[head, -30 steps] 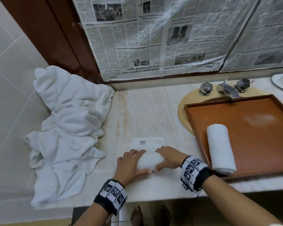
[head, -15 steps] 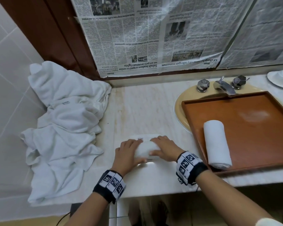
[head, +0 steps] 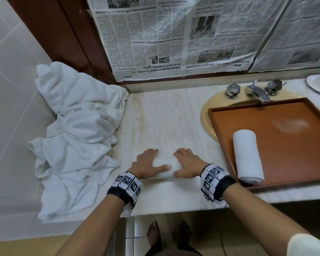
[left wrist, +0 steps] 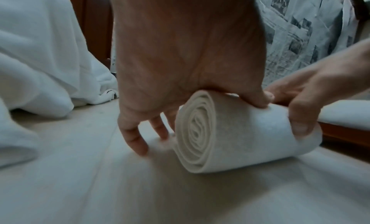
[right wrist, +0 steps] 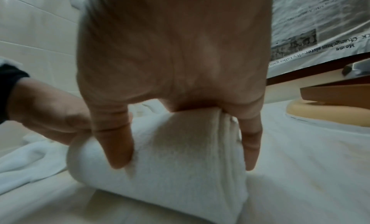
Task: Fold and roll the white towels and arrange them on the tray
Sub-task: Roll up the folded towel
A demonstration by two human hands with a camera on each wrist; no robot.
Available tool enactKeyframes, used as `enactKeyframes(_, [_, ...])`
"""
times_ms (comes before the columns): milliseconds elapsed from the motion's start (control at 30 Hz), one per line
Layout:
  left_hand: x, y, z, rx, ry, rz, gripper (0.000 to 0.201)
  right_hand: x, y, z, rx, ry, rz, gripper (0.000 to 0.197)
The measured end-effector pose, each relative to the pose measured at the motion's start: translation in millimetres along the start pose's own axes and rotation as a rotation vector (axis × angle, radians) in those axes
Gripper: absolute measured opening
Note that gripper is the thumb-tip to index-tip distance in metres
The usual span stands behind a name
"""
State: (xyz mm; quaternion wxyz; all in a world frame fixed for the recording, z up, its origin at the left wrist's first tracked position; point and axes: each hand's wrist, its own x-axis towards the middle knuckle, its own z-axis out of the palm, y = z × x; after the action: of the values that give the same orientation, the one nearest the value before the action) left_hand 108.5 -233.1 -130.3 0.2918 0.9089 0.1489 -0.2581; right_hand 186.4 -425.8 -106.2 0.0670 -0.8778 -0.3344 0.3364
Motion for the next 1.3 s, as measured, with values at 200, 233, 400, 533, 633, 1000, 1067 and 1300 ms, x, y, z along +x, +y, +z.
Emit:
enactKeyframes(200, [6,9,-16,0.019,-0.114,-0.013,0.086,6,-2,-11,0.038,-0.087,0.087,0.080])
enactKeyframes(233, [4,10,-16,0.031,-0.129,-0.006,0.084,4,-2,-9,0.038,-0.099,0.100,0.080])
enactKeyframes(400, [-7,11,-6,-0.012,-0.232,0.044,0.081,-17,-2,9,0.087,-0.164,0.140,0.083])
enactKeyframes(533, [-13,7,3,0.095,-0.258,0.076,0.088,-37,-7,27,0.107,-0.178,0.139,0.062])
enactKeyframes(633, [-14,7,1,0.085,-0.285,0.104,0.078,-49,-6,36,0.173,-0.125,0.150,0.057])
enactKeyframes(1000, [-5,72,-13,-0.483,-0.295,0.267,0.049,-126,26,35,0.564,0.264,0.236,0.071])
enactKeyframes(1067, [-5,98,-11,-0.647,-0.251,0.308,0.045,-149,47,29,0.659,0.408,0.253,0.080])
enactKeyframes(1300, [4,183,40,-0.612,-0.092,0.391,0.046,-214,143,-7,0.707,0.794,0.403,0.058])
